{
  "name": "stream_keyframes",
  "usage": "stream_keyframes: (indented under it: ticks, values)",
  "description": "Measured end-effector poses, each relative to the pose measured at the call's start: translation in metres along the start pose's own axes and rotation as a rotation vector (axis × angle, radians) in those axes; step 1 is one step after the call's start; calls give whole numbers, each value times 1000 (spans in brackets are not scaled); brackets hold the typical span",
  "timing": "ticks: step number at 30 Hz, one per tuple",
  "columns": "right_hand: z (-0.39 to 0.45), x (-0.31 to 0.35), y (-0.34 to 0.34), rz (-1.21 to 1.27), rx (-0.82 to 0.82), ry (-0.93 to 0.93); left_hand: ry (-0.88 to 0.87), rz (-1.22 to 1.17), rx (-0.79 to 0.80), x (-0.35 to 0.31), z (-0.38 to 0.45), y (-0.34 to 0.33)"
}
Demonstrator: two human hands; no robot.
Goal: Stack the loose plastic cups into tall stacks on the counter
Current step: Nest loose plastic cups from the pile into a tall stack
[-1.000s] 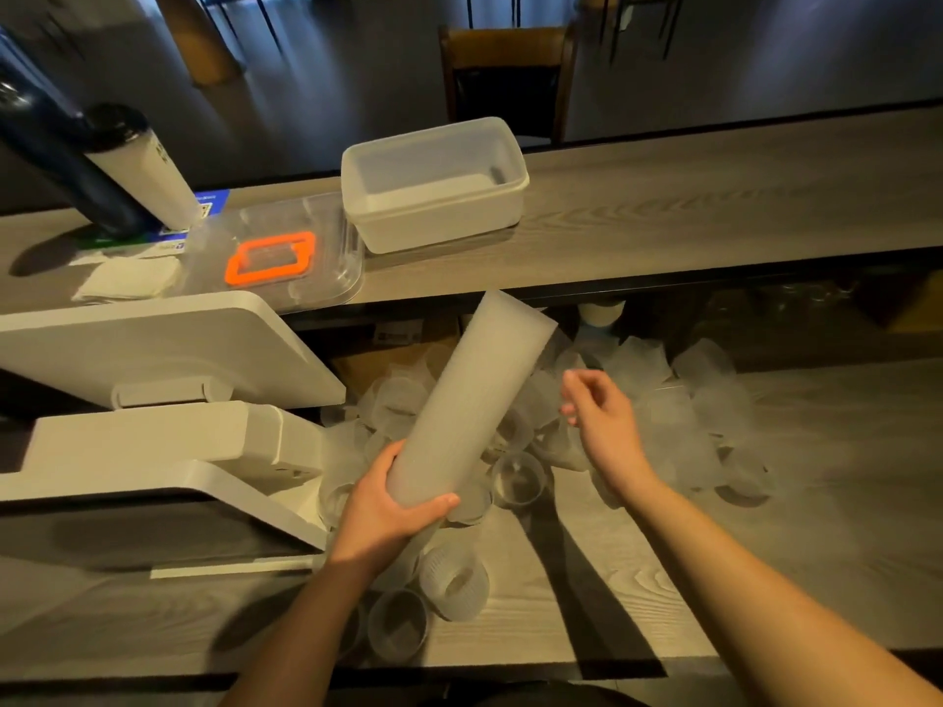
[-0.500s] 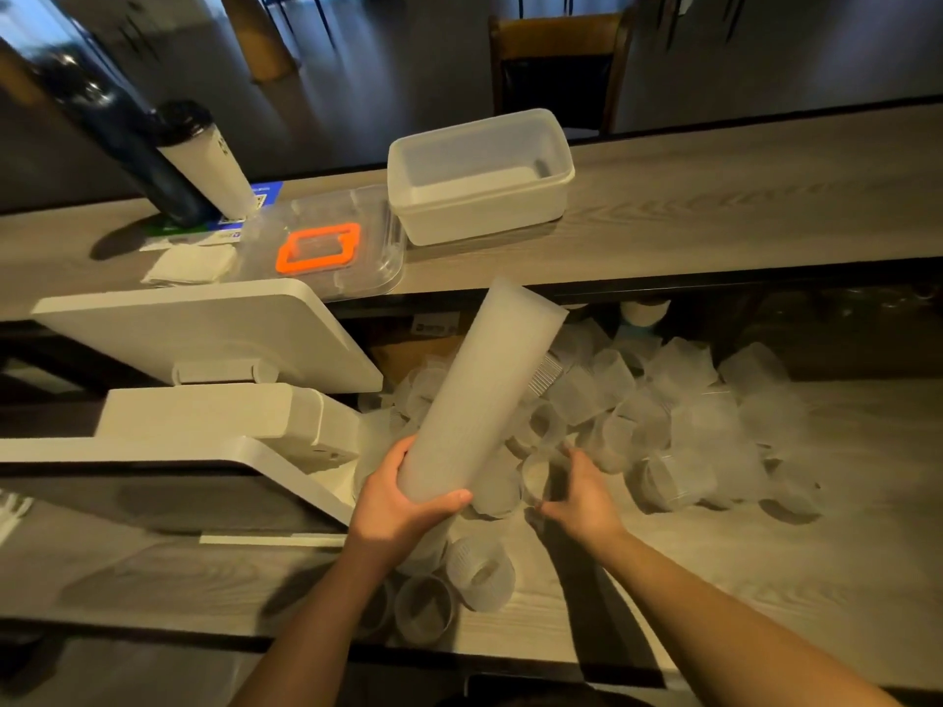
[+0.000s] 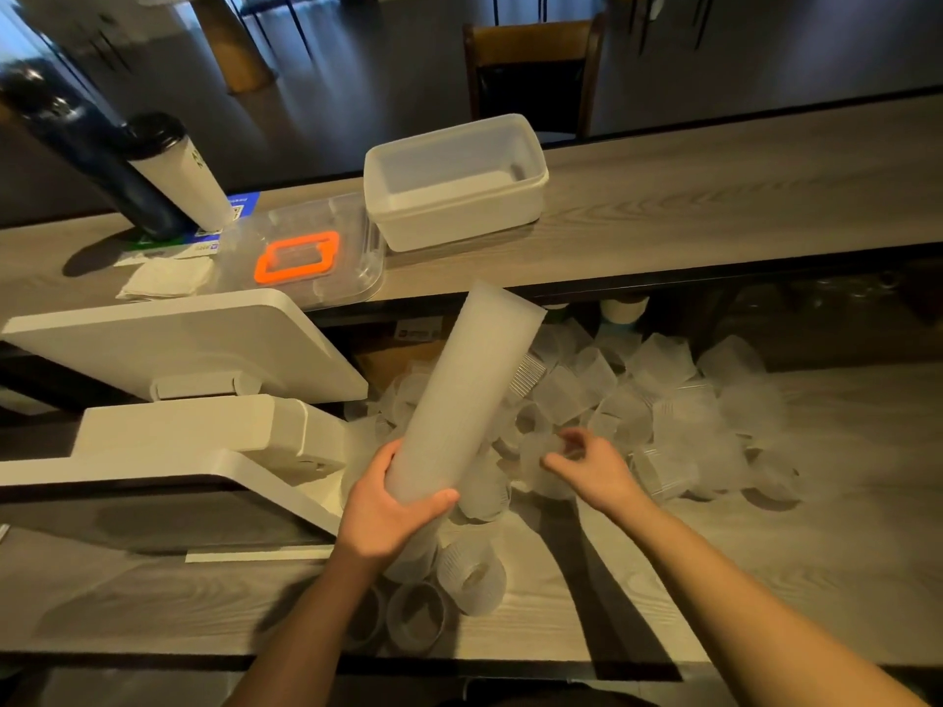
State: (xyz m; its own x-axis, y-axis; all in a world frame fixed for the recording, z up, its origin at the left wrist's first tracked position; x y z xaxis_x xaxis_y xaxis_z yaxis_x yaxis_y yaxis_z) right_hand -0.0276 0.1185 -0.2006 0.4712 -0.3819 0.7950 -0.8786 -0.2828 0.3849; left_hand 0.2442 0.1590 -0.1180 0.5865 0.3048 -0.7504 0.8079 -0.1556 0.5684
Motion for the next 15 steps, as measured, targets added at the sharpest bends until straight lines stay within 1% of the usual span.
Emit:
stream_keyframes:
  ticks: [3, 5, 8, 11, 15]
  values:
    - [-9, 33, 33, 188, -41, 75, -23, 40, 5, -2, 3, -3]
    - [-16, 55, 61, 342, -113, 129, -39, 61, 0, -5, 4, -3]
    - [-24, 83, 102, 509, -245, 206, -69, 62, 16, -9, 4, -4]
    - [-29, 104, 127, 579, -316, 260, -85, 71, 38, -12, 4, -6]
    - [-28, 122, 141, 551, -320, 309, -92, 61, 50, -15, 4, -6]
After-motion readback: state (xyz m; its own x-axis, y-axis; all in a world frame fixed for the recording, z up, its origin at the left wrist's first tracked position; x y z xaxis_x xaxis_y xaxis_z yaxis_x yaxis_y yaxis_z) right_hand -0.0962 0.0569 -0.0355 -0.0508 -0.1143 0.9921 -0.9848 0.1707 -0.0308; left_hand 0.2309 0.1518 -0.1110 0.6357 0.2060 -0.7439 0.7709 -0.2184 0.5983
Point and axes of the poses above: each hand's wrist, its own z-axis towards the middle knuckle, its own y-axis out of the back of the hand, x = y × z, the point moved 8 cm from there along z, towards the middle knuckle, and after that the axes turned 5 degrees about x, right-handed, at the moved point
